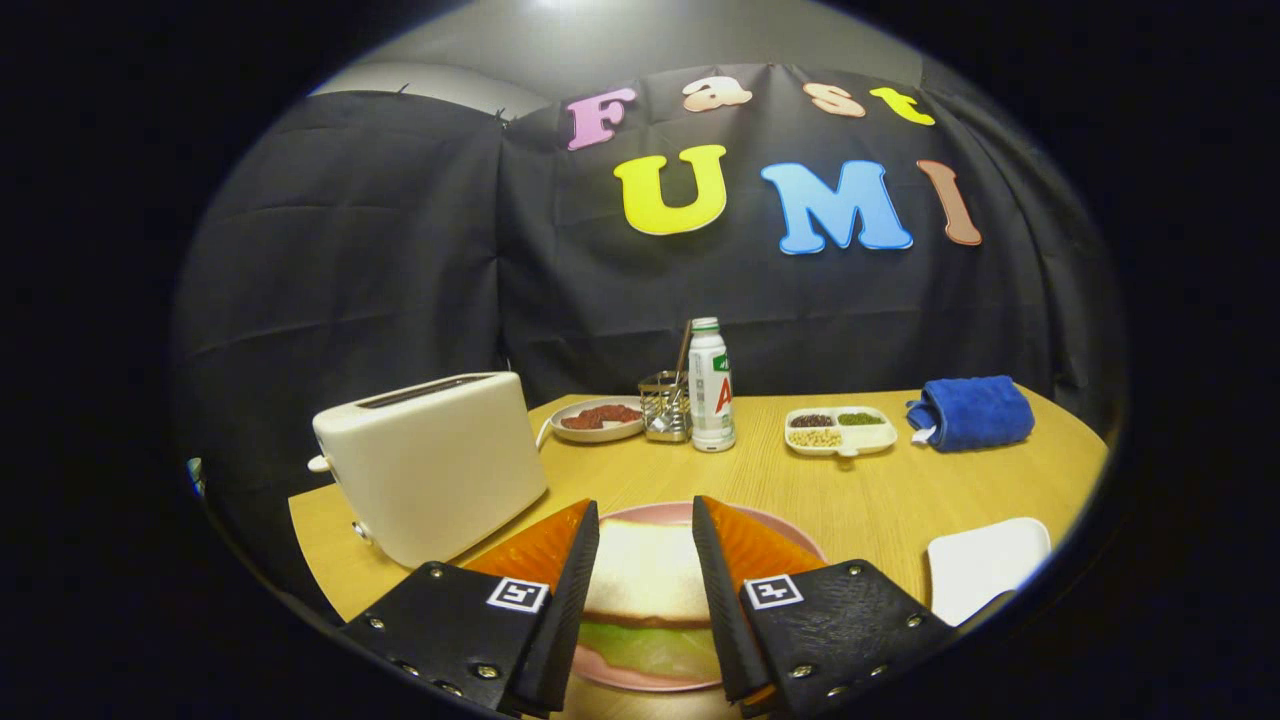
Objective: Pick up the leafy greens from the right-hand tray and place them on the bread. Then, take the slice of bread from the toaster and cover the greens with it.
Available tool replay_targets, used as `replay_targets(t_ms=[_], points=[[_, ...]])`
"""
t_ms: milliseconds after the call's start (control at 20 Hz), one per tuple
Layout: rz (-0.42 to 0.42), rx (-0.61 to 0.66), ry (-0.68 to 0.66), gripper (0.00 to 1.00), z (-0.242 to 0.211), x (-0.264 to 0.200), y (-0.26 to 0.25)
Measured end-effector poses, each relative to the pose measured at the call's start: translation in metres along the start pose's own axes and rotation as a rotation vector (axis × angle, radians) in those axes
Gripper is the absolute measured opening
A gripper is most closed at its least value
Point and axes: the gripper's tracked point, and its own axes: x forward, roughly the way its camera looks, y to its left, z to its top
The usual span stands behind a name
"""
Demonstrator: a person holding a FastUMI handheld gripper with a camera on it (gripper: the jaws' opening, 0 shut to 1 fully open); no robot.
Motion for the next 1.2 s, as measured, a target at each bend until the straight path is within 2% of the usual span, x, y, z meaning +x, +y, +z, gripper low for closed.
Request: replay_targets(t_ms=[150,200,250,400,450,500,650,850,1050,1200], points=[[0.002,-0.021,-0.097,0.57,0.041,-0.010,-0.016],[0.004,-0.034,-0.125,0.58,0.053,-0.015,-0.025],[0.001,-0.052,-0.145,0.64,0.064,-0.020,-0.036],[0.005,-0.082,-0.183,0.64,0.087,-0.035,-0.074],[0.015,-0.083,-0.186,0.75,0.093,-0.042,-0.087],[0.013,-0.077,-0.194,0.81,0.098,-0.048,-0.104],[-0.017,-0.058,-0.270,0.89,0.124,-0.071,-0.161],[-0.126,-0.080,-0.422,0.91,0.154,-0.104,-0.251],[-0.275,-0.151,-0.482,0.91,0.154,-0.141,-0.338],[-0.289,-0.035,-0.525,0.91,0.157,-0.167,-0.375]])
